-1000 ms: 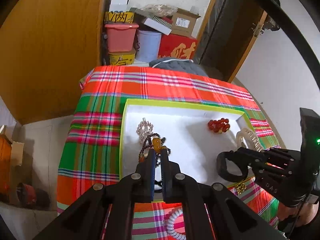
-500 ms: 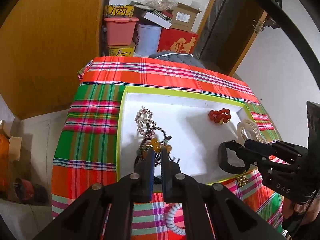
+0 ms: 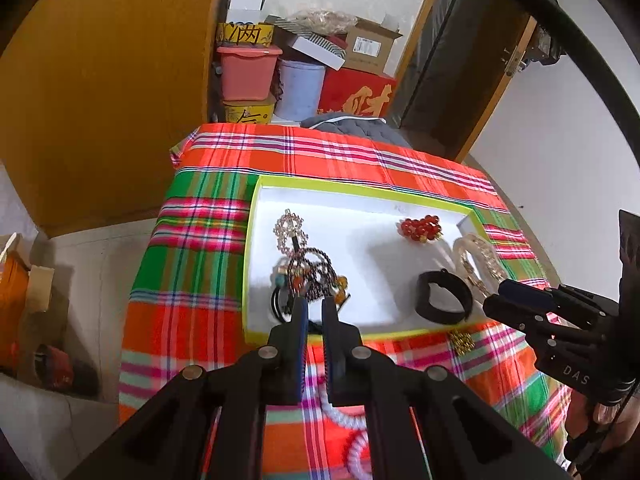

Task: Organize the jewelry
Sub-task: 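Carry the black band and beaded bracelet into the yellow tray and open both tools, then withdraw both tools from the tray back over the remaining hair ties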

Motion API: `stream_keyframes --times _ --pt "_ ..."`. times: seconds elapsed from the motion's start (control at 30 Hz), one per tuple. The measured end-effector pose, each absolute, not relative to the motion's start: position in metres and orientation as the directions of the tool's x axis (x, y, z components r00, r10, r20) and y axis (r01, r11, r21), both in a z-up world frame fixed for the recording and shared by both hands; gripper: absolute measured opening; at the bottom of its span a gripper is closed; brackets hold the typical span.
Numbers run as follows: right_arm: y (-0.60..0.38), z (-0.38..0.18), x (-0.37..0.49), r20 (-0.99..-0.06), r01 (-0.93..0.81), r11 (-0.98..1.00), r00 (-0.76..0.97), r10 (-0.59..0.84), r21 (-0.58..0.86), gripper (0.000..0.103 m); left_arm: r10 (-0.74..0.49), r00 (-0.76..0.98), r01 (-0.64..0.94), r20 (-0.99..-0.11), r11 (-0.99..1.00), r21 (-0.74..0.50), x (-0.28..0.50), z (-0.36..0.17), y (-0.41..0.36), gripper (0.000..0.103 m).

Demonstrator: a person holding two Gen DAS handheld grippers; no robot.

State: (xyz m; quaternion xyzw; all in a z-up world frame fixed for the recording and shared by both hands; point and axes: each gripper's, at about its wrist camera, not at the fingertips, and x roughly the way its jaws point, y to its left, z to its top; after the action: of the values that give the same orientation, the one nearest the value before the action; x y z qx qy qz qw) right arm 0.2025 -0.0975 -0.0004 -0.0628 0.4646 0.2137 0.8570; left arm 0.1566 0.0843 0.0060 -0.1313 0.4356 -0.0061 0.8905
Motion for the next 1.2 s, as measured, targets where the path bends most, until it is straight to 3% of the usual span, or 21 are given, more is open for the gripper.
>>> stream_keyframes --times 0.43,1.2 --pt "-0.118 0.009 0.161 -0.818 -0.425 0.898 0.472 0.329 0.116 0.033 -0.138 0.622 -0.112 -0.771 0.959 -0.262 0.098 0.014 0.066 0.008" --pt "-0.090 -0.025 0.204 -0.849 -0.424 0.900 0.434 0.301 0.102 0.033 -0.166 0.609 -0.126 -0.776 0.945 -0.301 0.093 0.003 0.072 0.008"
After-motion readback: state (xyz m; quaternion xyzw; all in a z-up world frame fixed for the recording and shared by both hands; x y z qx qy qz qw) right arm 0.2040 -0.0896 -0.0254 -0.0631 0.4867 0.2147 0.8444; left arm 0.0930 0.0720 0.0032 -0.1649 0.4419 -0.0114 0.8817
